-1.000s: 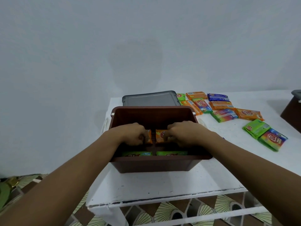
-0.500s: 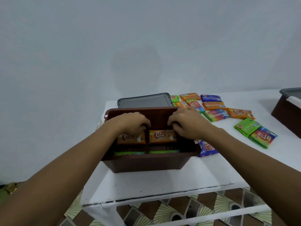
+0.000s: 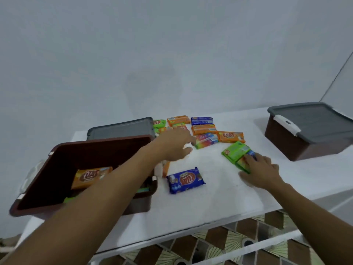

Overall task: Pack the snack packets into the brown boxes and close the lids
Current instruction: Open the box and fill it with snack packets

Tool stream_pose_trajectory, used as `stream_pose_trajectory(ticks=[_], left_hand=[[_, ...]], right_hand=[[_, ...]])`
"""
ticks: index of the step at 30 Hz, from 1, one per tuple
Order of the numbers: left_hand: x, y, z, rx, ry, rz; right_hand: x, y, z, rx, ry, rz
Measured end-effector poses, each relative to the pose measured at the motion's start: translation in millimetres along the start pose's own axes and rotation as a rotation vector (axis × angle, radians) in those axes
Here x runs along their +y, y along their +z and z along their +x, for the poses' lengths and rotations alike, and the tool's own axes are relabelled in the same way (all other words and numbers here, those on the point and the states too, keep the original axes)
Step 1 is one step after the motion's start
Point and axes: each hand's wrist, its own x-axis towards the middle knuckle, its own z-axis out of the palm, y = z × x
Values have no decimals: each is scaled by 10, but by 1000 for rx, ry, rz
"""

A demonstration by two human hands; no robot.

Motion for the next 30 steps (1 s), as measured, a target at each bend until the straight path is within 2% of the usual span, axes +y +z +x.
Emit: stream_pose_trajectory(ticks=[2,4,7,11,16,20,23,27,30], left_hand=[[237,155,227,-89,-9,-8],[469,341,437,-174,-35,-20],[713,689,638,-211,-113,-77],[783,1086,814,-128,-251,-68],[635,1233,1004,10,-414,-91],[408,1272,1274,0,-524,-100],[350,1362,1422,68,-540,-103],[353,1370,1489,107,-522,32],[316,1171,1483,127,-495,-103]], right_hand=[[155,95,65,9,8,84],[293,138,140,98,-38,114],[445,153,219,165,-108,123],[547,306,334,215,-141,238],[592,435,397,271,-201,308],[655,438,433,296,-224,381],[678,459,450,307,-217,428],[693,488,473,290,-212,397],[688,497,474,317,-210,386]])
